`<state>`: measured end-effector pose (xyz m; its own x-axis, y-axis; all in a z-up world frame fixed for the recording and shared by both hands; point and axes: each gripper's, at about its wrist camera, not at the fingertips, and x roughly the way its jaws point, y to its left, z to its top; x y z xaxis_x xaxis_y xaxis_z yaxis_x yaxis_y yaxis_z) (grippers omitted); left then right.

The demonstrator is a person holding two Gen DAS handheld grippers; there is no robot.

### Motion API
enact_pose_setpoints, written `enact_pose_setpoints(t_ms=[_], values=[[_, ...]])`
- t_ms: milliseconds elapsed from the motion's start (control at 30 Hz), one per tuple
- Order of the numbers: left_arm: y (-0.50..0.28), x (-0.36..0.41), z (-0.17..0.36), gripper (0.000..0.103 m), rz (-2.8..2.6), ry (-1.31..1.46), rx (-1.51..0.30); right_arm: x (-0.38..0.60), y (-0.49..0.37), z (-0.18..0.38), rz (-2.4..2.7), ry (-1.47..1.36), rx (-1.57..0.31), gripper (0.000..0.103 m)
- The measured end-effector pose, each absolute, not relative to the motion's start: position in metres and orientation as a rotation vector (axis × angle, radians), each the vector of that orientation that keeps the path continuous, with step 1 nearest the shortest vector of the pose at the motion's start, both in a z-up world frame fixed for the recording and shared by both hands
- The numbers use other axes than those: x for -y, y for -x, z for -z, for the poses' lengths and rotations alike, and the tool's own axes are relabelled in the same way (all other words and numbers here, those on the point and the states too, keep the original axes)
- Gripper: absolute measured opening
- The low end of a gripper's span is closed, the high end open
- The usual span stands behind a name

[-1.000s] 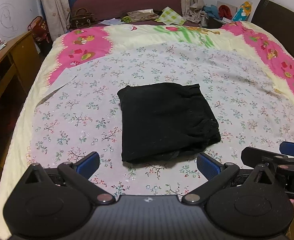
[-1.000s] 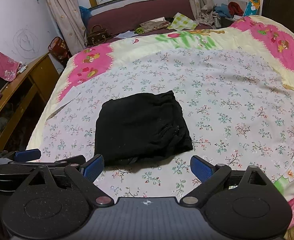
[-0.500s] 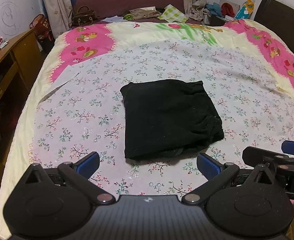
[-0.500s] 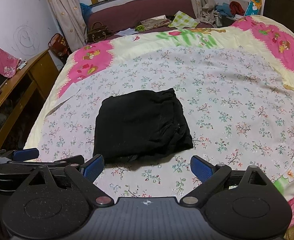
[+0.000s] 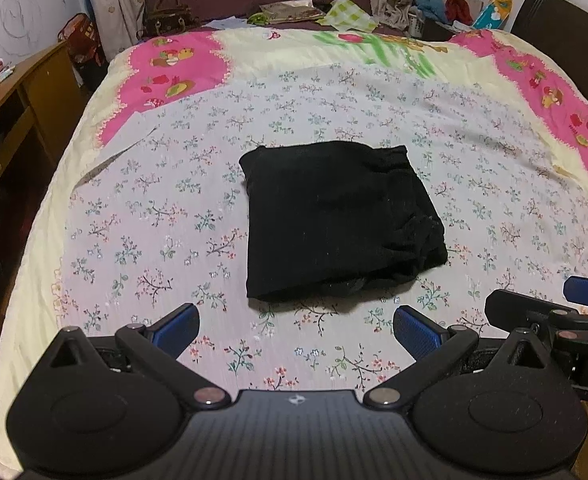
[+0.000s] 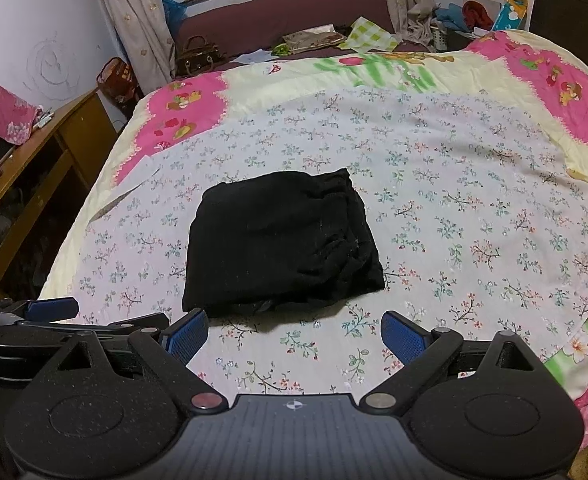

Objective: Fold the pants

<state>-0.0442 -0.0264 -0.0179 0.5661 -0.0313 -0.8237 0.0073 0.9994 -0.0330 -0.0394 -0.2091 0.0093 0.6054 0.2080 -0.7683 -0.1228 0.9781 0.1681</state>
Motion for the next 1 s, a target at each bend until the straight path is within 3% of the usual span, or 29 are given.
enact_pose_setpoints(t_ms=[1000], values=[[0.0437, 0.0183, 0.0201, 0.103, 0.018, 0.046, -0.978, 0.2020, 0.0427, -0.0083, -0.196, -0.094, -0.911, 0.083]])
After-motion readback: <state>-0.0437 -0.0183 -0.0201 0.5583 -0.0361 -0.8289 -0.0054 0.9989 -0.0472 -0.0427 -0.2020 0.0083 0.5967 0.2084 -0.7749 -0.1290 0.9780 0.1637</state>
